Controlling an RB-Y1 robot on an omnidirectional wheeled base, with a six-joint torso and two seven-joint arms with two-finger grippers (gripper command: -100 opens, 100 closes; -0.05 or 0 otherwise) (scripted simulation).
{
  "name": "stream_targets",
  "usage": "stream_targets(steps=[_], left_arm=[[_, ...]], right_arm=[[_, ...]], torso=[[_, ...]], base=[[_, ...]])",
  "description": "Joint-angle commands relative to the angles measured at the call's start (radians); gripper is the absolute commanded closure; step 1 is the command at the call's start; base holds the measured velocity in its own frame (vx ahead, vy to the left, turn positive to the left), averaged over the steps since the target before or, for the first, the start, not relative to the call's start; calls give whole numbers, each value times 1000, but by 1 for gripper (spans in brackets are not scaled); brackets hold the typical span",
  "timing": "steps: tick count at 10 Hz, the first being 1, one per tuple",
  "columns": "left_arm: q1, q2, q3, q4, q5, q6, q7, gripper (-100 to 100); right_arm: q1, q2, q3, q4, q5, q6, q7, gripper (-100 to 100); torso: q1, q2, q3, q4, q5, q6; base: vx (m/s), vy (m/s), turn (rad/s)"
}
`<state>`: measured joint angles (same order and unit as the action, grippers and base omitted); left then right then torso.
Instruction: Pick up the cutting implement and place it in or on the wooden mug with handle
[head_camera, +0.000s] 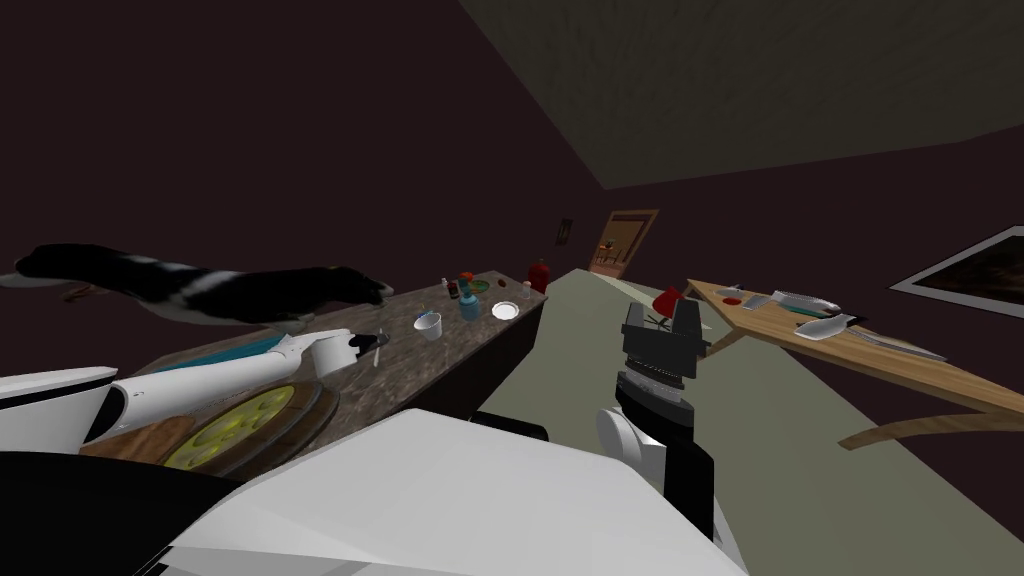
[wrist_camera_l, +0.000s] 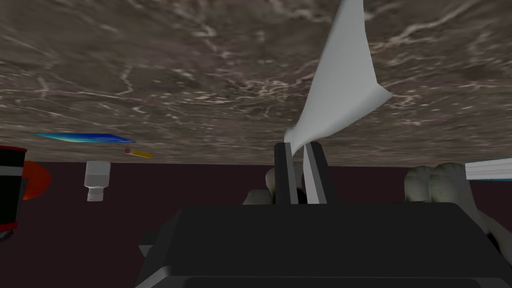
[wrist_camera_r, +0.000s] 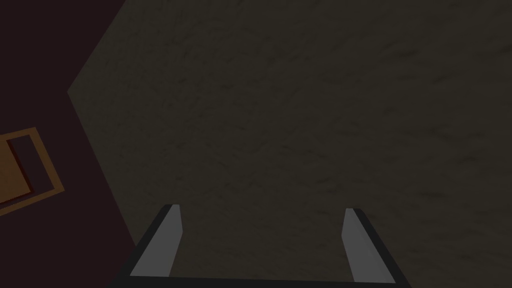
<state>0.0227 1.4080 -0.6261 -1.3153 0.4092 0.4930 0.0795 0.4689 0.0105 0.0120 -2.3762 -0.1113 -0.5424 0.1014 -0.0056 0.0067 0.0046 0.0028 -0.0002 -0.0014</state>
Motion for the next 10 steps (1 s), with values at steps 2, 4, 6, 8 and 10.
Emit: stream_targets(steps=[2, 4, 6, 8, 10], left_arm=[[-14, 50, -4, -14, 3, -15, 13, 100], [-22, 101, -6, -34, 2, -30, 30, 100], [-31, 157, -8, -57, 2, -45, 48, 100], [-35, 187, -9, -69, 2, -53, 57, 100], [-44, 246, -11, -95, 3, -68, 75, 100]], right_arm=[[0, 0, 0, 0, 0, 0, 0, 0], [0, 0, 0, 0, 0, 0, 0, 0], [0, 0, 0, 0, 0, 0, 0, 0], [0, 0, 0, 0, 0, 0, 0, 0], [0, 0, 0, 0, 0, 0, 0, 0]], torso=[[0, 2, 1, 1, -1, -1], [0, 2, 1, 1, -1, -1], [-1, 2, 1, 1, -1, -1], [0, 2, 1, 1, -1, -1], [1, 0, 0, 0, -1, -1]], base=[[-93, -72, 10], [-73, -68, 16], [-68, -62, 15], [-68, -40, 9], [-50, -41, 14]])
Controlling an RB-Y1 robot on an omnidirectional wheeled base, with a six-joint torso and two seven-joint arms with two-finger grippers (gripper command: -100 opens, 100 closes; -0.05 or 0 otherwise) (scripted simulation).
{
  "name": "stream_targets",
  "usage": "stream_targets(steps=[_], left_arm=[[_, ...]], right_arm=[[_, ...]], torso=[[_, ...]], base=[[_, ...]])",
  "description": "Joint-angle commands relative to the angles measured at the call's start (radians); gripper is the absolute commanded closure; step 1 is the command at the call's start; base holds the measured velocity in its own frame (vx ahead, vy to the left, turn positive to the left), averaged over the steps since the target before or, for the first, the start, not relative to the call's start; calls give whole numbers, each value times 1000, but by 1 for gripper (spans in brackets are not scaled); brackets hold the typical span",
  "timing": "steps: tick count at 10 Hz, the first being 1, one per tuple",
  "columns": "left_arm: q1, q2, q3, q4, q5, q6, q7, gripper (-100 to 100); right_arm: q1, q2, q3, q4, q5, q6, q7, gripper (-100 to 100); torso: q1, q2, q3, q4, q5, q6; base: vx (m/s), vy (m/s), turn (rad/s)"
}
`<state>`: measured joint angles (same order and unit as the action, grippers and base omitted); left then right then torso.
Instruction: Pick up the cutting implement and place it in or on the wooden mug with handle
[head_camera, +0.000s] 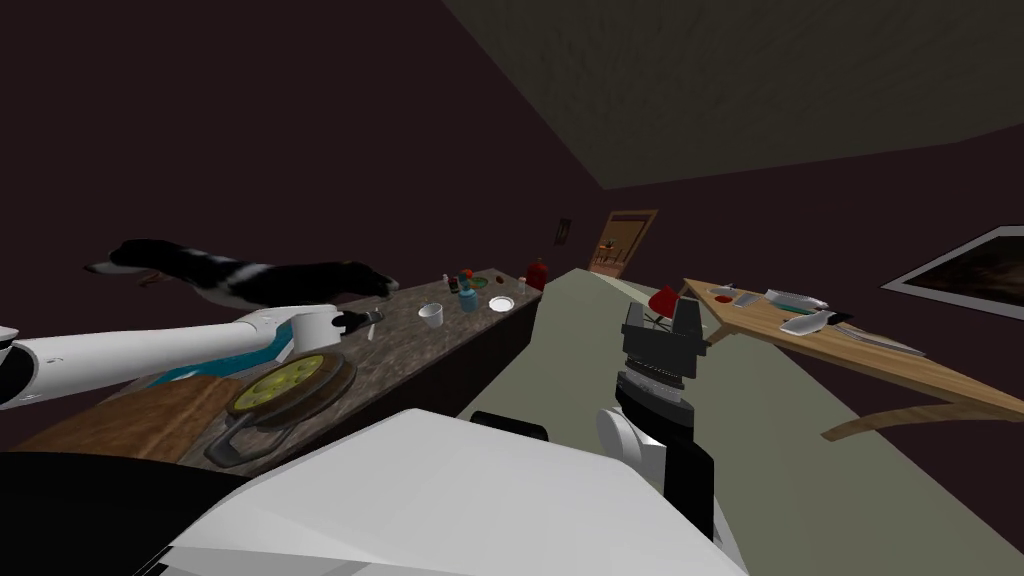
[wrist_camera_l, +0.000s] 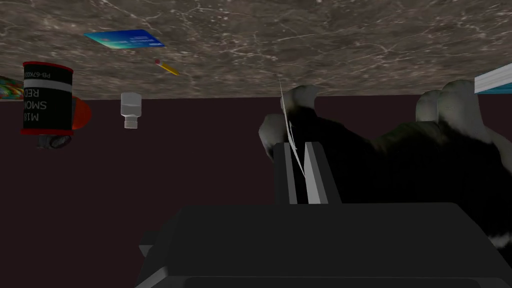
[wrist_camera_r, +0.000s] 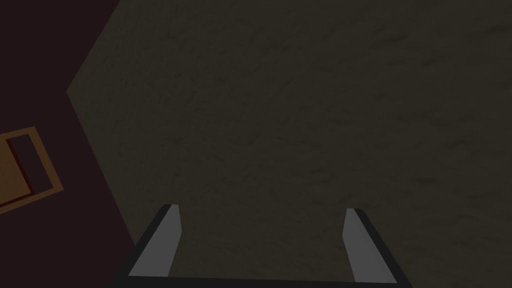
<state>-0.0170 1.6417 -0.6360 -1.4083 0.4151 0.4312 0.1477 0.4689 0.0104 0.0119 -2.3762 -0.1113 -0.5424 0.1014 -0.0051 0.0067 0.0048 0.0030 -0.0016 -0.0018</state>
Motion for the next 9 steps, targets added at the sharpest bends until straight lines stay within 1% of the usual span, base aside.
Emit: stream_targets(steps=[1, 5, 9], left_arm=[[-8, 41, -3, -15, -2, -14, 16, 100], [-22, 152, -11, -71, 8, -36, 48, 100], [-35, 247, -23, -140, 35, -38, 72, 100]], right_arm=[[0, 0, 0, 0, 0, 0, 0, 0], [0, 0, 0, 0, 0, 0, 0, 0], [0, 0, 0, 0, 0, 0, 0, 0]], torso=[[0, 0, 0, 0, 0, 0], [-1, 3, 2, 0, -1, 0], [0, 1, 0, 0, 0, 0]], base=[[-73, -53, 15], [-82, -52, 12], [-71, -28, 18]])
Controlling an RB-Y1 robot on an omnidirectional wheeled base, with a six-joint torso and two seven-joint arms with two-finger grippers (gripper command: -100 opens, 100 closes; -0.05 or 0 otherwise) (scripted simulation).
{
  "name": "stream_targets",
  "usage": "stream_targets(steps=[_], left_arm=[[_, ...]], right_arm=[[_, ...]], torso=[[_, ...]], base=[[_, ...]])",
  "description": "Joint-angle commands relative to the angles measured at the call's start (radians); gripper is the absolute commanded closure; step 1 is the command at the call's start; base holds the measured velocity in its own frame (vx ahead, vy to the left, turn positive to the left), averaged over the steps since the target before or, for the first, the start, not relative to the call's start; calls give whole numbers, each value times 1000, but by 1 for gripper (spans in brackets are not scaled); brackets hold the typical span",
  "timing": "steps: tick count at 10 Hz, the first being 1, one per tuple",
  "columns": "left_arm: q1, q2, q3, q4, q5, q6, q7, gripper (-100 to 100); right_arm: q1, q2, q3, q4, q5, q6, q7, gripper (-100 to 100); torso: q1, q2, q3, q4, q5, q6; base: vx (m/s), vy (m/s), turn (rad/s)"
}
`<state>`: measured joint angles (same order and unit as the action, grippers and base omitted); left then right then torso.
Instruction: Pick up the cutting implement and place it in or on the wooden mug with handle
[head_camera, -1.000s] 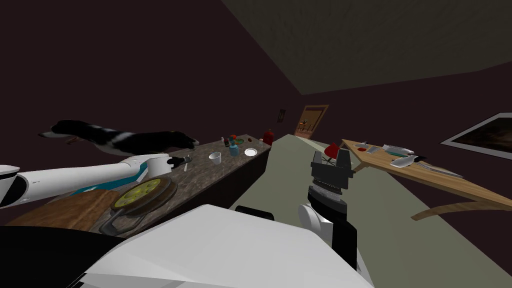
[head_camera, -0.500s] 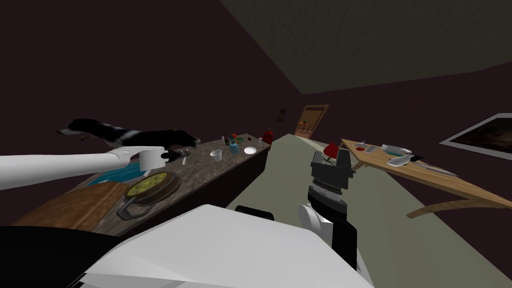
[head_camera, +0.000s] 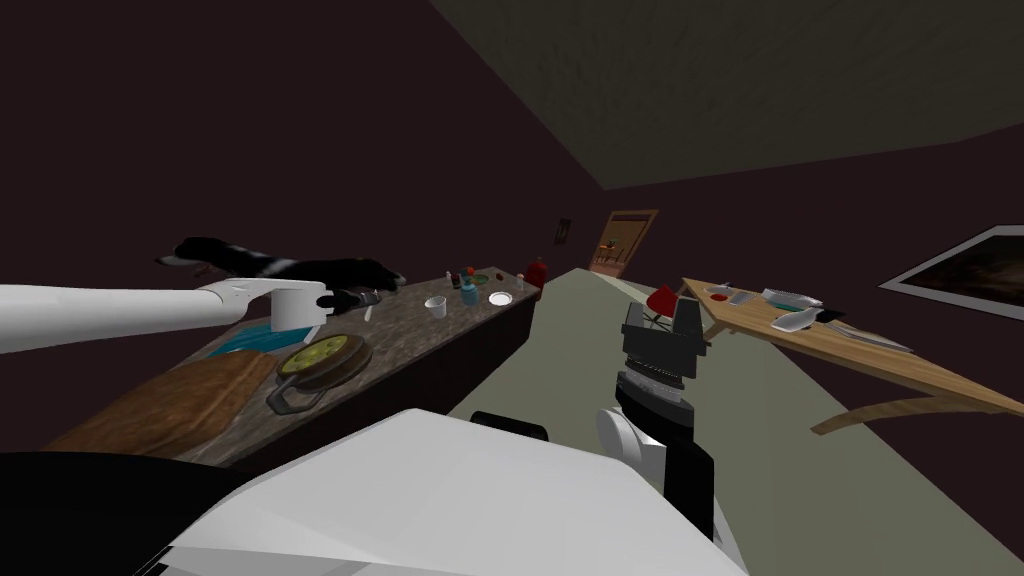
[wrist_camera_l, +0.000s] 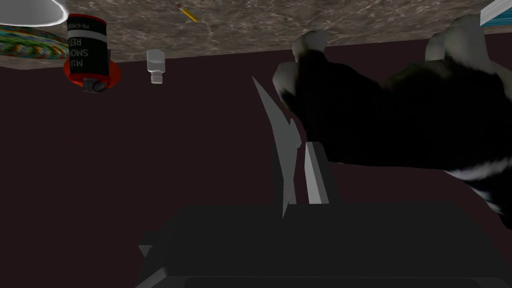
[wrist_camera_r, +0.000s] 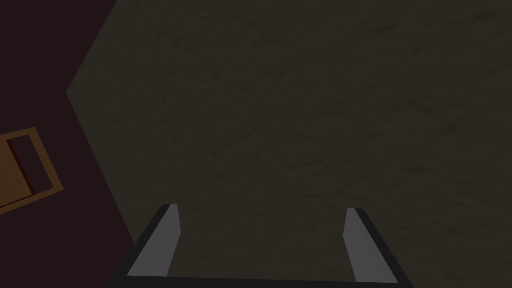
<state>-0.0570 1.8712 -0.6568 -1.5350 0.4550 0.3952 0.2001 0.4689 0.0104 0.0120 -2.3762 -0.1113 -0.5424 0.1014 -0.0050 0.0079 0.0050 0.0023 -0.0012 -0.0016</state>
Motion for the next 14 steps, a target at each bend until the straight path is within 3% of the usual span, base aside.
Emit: stream_targets(steps=[1, 8, 12, 14], left_arm=[[2, 38, -7, -33, 6, 1, 24, 100], [-17, 154, -47, -195, 114, 57, 38, 100], [-29, 207, -77, -301, 193, 106, 39, 100], [-33, 219, -84, -327, 213, 118, 39, 100]], right_arm=[[0, 0, 0, 0, 0, 0, 0, 0], [0, 0, 0, 0, 0, 0, 0, 0], [0, 0, 0, 0, 0, 0, 0, 0], [0, 0, 0, 0, 0, 0, 0, 0]], torso=[[0, 0, 0, 0, 0, 0], [6, -2, -2, -1, 2, 0], [8, -3, -2, -1, 3, 0], [7, -4, -3, -2, 2, 0]], base=[[-63, -12, 20], [-52, 22, 39], [-39, 54, 53], [-20, 35, 28]])
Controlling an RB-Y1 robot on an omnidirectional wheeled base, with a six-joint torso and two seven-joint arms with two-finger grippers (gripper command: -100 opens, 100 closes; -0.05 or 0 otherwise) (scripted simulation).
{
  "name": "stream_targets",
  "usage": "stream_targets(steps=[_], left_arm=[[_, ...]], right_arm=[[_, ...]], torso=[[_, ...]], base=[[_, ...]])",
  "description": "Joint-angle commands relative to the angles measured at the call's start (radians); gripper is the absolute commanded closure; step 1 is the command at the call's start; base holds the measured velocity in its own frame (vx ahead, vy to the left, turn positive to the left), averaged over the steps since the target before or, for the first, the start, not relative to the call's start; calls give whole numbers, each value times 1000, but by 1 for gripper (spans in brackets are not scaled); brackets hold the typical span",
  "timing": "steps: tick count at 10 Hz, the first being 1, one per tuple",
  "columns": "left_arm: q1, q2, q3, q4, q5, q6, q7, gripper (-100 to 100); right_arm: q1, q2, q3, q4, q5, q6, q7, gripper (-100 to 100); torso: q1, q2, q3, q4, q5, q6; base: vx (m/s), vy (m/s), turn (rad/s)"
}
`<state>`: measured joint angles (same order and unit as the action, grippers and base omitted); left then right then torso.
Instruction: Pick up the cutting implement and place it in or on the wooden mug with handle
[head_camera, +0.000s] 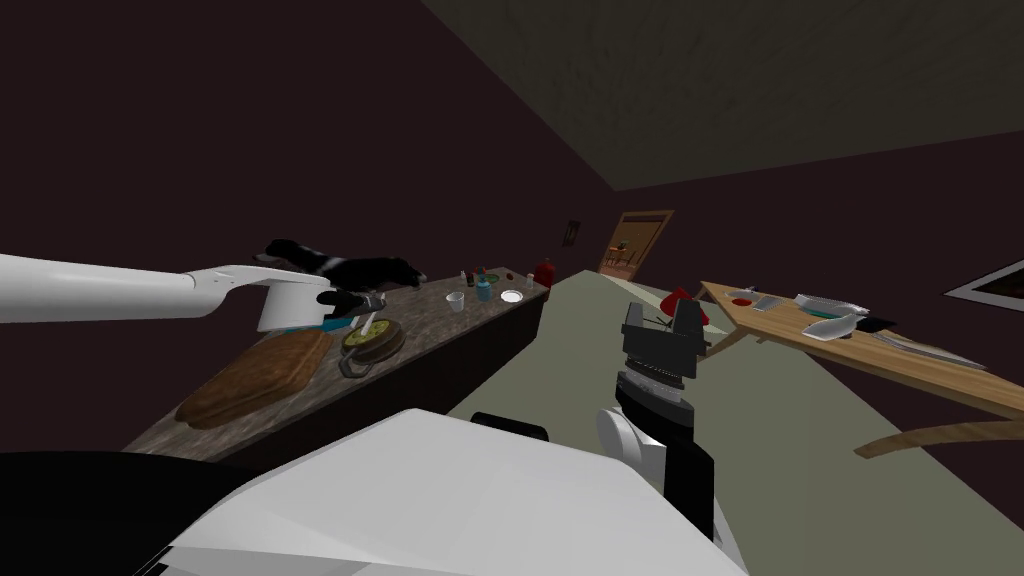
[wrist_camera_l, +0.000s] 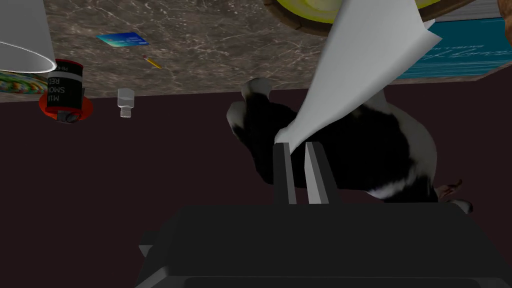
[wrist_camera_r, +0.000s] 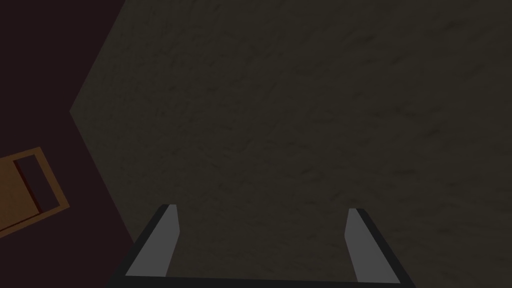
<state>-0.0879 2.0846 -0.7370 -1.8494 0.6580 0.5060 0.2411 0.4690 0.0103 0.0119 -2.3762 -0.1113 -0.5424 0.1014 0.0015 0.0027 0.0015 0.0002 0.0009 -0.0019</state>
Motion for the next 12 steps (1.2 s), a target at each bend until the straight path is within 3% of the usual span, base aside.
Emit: stream_targets(steps=[1, 6, 7, 8, 12], left_arm=[[-5, 17, -10, -38, 29, 20, -2, 100], [-19, 60, -37, -140, 110, 71, -5, 100], [-17, 55, -33, -123, 102, 59, -7, 100], [-16, 56, -34, -126, 104, 62, -8, -100], [-16, 56, -34, -126, 103, 62, -8, -100]], right_arm=[[0, 0, 0, 0, 0, 0, 0, 0], [0, 0, 0, 0, 0, 0, 0, 0], [0, 0, 0, 0, 0, 0, 0, 0], [0, 0, 0, 0, 0, 0, 0, 0], [0, 0, 0, 0, 0, 0, 0, 0]], torso=[[0, 0, 0, 0, 0, 0], [0, 0, 0, -1, 0, -1], [0, -1, -1, -1, 0, -1], [-1, -2, -1, -1, 0, 0], [-3, -3, -2, -1, -1, 0]], base=[[-18, 46, 46], [-21, 48, 49], [-9, 19, 9], [0, 0, 0], [0, 0, 0]])
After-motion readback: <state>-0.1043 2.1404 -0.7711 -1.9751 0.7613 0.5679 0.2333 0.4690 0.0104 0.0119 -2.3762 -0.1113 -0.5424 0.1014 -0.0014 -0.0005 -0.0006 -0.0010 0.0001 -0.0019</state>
